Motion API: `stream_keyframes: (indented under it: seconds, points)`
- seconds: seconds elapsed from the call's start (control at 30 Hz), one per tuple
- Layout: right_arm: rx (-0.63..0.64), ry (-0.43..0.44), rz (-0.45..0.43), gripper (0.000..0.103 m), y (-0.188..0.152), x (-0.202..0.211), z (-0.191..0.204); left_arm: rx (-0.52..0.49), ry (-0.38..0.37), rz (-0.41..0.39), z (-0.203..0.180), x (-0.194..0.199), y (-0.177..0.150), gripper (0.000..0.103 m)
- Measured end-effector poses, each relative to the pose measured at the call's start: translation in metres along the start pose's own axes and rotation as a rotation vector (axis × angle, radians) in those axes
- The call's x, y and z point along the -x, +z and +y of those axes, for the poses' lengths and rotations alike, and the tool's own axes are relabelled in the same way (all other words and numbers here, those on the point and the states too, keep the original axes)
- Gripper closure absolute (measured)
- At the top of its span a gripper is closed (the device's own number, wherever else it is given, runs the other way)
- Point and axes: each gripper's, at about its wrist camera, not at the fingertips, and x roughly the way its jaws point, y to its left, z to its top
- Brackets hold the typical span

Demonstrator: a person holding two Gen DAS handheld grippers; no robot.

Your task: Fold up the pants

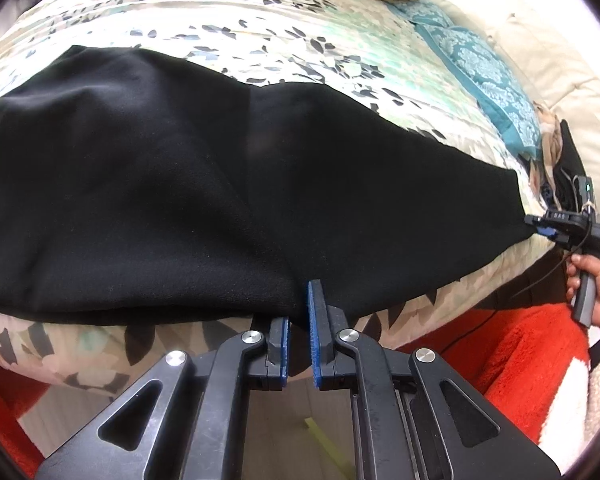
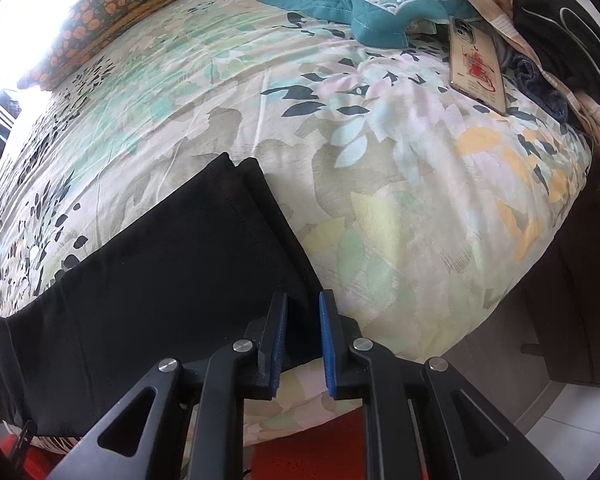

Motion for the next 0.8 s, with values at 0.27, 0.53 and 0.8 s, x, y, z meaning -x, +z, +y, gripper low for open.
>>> stream_keyframes:
  seconds: [0.27, 0.53, 0.8]
  points:
    - [0.126, -0.038, -0.187, 0.033, -0.02, 0.07, 0.052, -0.017, 0.013, -0.074, 0.031, 0.066, -0.008, 0.044]
    - [0.528, 0.34, -0.097, 0.028, -0.096, 0.051, 0.258, -0.034, 0.492, -0.023, 0.124, 0.021, 0.03, 0.056]
    - [0.497, 0.099, -0.088, 0.005, -0.114, -0.02, 0.246, 0.207, 0.483, -0.108, 0.185, 0.074, 0.004, 0.053]
